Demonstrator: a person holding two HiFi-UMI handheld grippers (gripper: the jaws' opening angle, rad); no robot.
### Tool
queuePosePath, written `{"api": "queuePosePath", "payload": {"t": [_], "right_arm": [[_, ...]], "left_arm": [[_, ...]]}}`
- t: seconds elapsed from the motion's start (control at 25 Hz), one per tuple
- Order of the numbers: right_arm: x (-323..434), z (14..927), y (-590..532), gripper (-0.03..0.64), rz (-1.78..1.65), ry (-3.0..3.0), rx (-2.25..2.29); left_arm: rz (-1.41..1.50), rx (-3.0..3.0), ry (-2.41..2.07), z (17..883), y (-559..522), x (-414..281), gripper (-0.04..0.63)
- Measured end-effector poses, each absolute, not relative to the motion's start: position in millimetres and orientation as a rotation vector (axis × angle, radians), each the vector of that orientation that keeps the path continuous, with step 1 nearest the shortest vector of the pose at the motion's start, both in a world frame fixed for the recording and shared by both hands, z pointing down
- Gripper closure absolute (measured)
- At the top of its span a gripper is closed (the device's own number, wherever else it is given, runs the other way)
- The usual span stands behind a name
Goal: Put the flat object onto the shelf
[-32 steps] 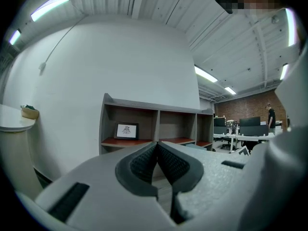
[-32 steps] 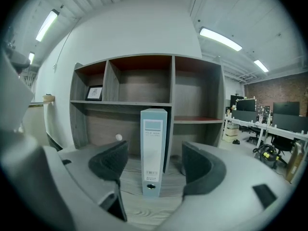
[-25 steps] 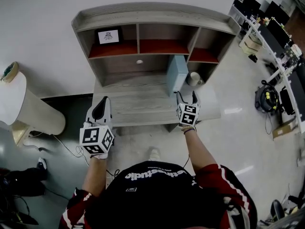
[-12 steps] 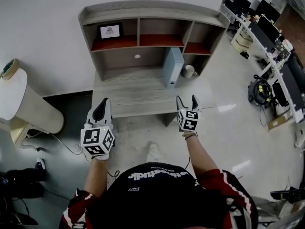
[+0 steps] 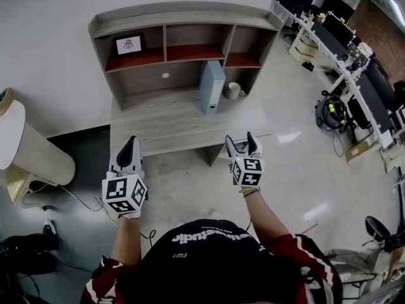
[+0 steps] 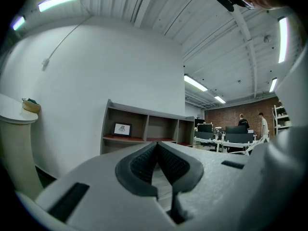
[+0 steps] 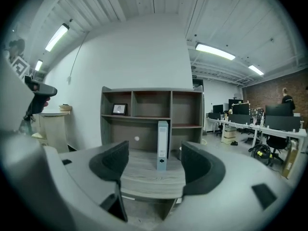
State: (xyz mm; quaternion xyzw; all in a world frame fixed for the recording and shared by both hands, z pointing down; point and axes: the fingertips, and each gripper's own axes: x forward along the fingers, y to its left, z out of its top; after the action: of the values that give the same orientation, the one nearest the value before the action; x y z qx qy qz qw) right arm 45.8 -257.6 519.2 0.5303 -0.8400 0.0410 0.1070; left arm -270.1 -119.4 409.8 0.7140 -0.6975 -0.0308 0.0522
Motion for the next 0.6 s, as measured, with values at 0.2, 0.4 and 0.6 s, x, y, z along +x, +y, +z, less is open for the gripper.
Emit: {"api": "queuePosePath", "payload": {"t": [0.2, 0.4, 0.6], "right_arm": [[61, 487, -250, 0.281, 0.123, -2.554, 1.530], [89, 449, -247, 0.287, 0.120, -2.620, 1.509], [104, 430, -245, 0.299, 0.110, -2.660, 1.446]], "left_arm": [[-0.133, 2.149, -2.126, 401, -123, -256, 0.589], [-0.125, 2.168, -2.146, 387, -133, -227, 0.589], [-0.106, 2.203, -2.147, 378, -145, -200, 0.589]]}}
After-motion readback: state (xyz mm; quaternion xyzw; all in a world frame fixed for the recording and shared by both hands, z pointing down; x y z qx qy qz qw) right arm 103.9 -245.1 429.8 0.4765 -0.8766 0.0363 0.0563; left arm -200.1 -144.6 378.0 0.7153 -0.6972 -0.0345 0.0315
